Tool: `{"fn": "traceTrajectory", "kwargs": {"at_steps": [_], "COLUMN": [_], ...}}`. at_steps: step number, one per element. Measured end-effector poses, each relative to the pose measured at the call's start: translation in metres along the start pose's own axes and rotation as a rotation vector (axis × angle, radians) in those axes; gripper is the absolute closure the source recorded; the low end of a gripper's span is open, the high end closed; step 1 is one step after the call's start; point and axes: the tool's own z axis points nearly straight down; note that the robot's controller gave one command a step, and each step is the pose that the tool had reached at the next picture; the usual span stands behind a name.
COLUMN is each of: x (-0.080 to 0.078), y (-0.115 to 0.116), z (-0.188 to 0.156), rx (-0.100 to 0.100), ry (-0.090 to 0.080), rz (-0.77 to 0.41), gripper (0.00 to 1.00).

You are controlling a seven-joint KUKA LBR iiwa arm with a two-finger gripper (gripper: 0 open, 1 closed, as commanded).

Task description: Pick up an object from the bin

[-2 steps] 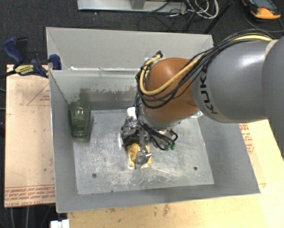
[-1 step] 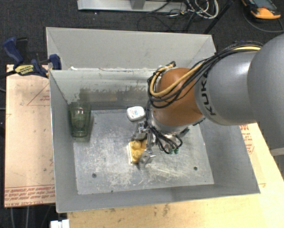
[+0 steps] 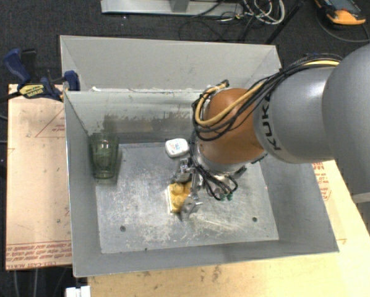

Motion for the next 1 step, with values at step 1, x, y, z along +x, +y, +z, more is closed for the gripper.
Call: {"fn": "traceTrajectory", "kwargs": {"at_steps": [1], "x": [0.0294], "y": [0.0065], "z": [-0.1516], "rx": [0.011], "ry": [-0.001], "rz": [-0.013], "gripper": [1.00]}}
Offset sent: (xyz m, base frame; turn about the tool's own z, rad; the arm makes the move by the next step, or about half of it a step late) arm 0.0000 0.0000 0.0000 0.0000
